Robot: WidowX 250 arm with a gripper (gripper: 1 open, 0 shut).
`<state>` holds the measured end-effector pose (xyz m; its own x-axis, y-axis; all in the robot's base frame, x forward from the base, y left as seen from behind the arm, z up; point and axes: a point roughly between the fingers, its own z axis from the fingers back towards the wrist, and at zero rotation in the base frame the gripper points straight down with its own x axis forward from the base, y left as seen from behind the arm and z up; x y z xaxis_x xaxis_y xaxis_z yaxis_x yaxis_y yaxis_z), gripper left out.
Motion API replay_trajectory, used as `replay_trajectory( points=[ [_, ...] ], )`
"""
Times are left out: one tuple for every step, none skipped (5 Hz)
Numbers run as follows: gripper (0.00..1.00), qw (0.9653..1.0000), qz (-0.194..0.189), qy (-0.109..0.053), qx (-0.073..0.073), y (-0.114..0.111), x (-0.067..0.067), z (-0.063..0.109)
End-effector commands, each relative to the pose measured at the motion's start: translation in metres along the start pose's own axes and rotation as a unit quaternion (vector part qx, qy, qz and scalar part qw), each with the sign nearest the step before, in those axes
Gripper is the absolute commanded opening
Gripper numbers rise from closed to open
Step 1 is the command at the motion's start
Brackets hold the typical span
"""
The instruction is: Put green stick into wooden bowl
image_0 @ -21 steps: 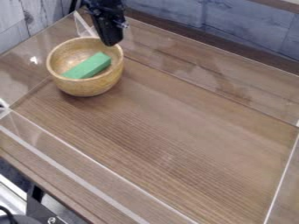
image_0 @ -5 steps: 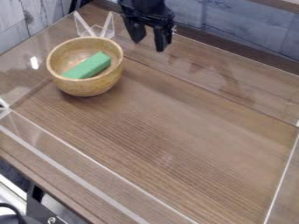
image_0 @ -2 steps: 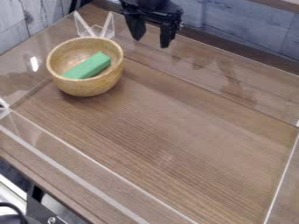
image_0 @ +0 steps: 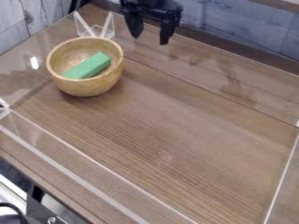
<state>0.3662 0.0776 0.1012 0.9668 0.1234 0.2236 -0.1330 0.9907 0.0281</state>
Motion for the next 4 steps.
replay_trajectory(
  points=[
    [1.0,0.9994,0.012,-0.031,0.008,-0.001,0.014,0.016],
    [1.0,0.9994,0.005,-0.032,0.01,0.007,0.014,0.008],
    [1.0,0.9994,-0.002,-0.033,0.009,0.017,0.014,0.005],
    [1.0,0.9994,-0.009,-0.033,0.007,0.017,0.012,0.003]
  ],
)
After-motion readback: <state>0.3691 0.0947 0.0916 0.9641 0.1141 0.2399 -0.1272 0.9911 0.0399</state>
